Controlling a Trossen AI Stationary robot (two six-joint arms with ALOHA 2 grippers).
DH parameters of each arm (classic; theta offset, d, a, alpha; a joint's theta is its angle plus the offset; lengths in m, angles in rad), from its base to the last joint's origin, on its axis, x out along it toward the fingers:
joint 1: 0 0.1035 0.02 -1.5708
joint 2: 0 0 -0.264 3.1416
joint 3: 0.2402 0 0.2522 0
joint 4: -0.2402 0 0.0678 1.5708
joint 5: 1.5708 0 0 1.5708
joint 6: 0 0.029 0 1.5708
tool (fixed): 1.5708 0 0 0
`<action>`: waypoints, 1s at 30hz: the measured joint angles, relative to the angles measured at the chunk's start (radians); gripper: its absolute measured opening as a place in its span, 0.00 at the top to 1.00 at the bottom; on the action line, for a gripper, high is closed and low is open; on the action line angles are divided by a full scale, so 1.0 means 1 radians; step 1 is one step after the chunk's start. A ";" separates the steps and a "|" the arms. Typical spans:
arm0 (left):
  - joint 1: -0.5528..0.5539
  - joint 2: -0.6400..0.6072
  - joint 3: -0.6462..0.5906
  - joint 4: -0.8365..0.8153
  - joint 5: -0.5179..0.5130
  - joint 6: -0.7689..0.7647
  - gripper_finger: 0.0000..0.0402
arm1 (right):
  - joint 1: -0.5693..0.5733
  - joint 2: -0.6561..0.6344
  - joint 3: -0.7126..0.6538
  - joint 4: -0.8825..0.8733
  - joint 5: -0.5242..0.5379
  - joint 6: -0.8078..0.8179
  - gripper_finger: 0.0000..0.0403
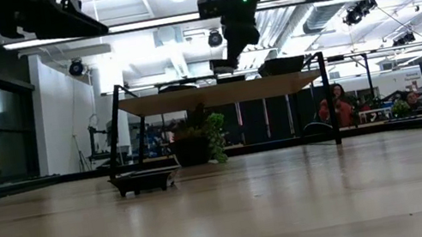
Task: Pick & Place Mini shaped plates
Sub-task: Stack the square plate on top of the other square plate on the shelf
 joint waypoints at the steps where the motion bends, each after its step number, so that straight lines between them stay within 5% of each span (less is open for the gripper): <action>1: 0.000 0.000 0.000 -0.001 0.000 0.000 0.61 | 0.000 0.000 0.000 -0.002 -0.001 0.001 0.99; 30: 0.000 0.000 0.000 -0.021 -0.002 -0.008 0.61 | 0.000 0.021 0.000 -0.045 -0.009 0.021 0.96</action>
